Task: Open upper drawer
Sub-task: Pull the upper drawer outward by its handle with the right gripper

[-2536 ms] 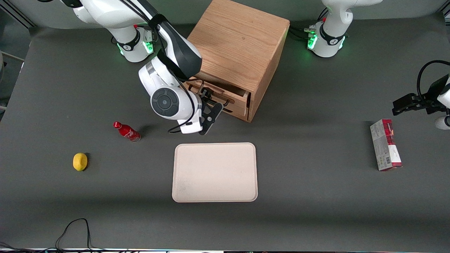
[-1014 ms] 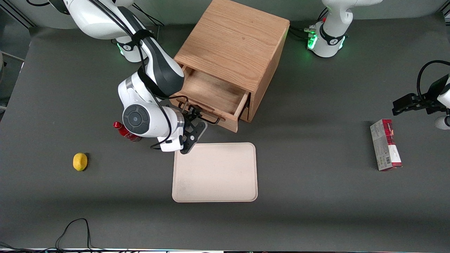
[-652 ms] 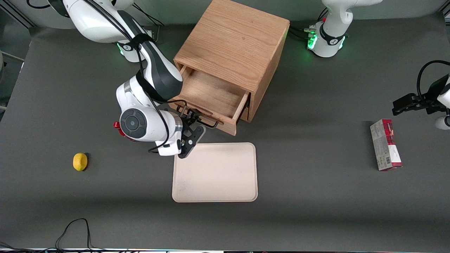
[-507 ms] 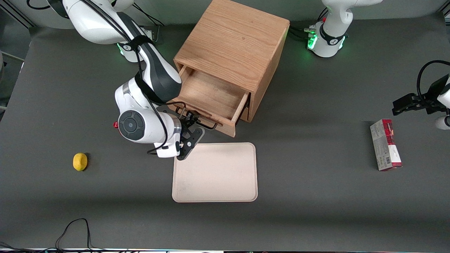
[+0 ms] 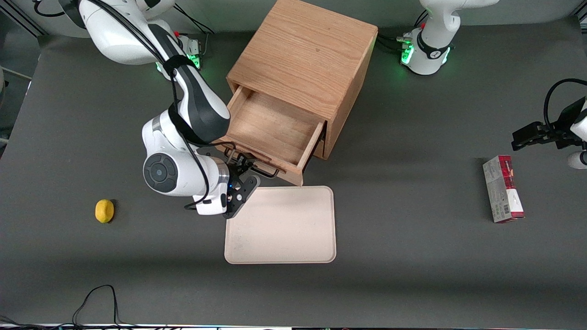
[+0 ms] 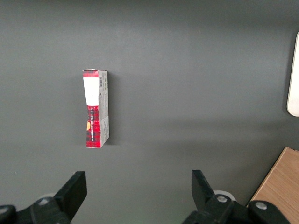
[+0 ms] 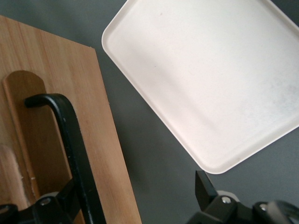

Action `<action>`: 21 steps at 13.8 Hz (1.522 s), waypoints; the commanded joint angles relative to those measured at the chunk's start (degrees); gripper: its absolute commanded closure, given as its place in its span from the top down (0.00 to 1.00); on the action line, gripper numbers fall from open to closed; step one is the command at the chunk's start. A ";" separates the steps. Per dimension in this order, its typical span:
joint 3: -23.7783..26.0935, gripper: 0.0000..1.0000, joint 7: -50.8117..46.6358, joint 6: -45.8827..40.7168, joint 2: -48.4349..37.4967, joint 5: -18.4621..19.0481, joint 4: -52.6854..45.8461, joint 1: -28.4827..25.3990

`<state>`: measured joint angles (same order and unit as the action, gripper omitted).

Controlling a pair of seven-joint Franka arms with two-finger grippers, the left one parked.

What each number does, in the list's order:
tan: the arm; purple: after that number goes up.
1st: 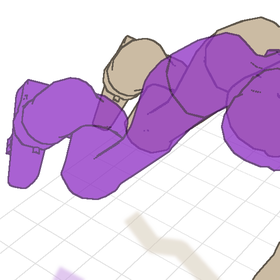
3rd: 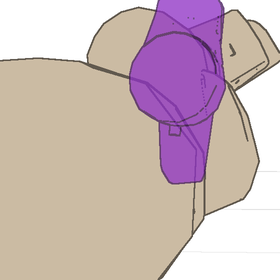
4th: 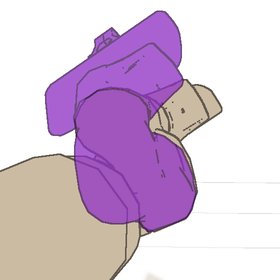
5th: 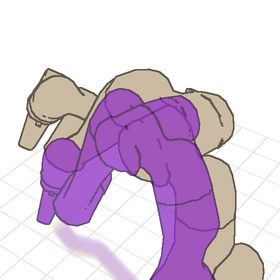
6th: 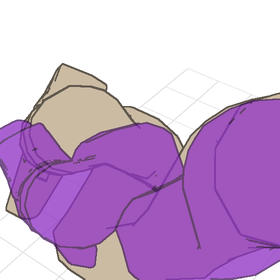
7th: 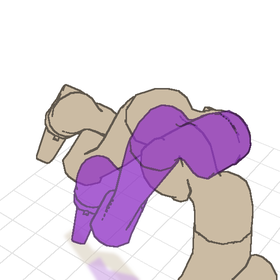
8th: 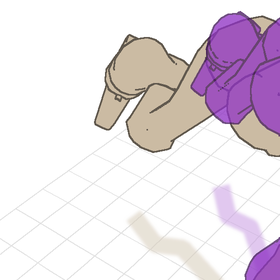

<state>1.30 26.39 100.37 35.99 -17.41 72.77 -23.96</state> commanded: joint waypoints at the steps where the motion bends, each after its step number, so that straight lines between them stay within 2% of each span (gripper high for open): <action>1: 0.02 1.00 1.65 0.17 2.32 -0.52 -3.42 0.93; 21: 0.02 1.00 1.47 0.44 3.99 -0.61 -6.94 4.71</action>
<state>1.24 26.46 101.16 38.42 -17.41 68.62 -19.61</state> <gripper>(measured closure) 0.000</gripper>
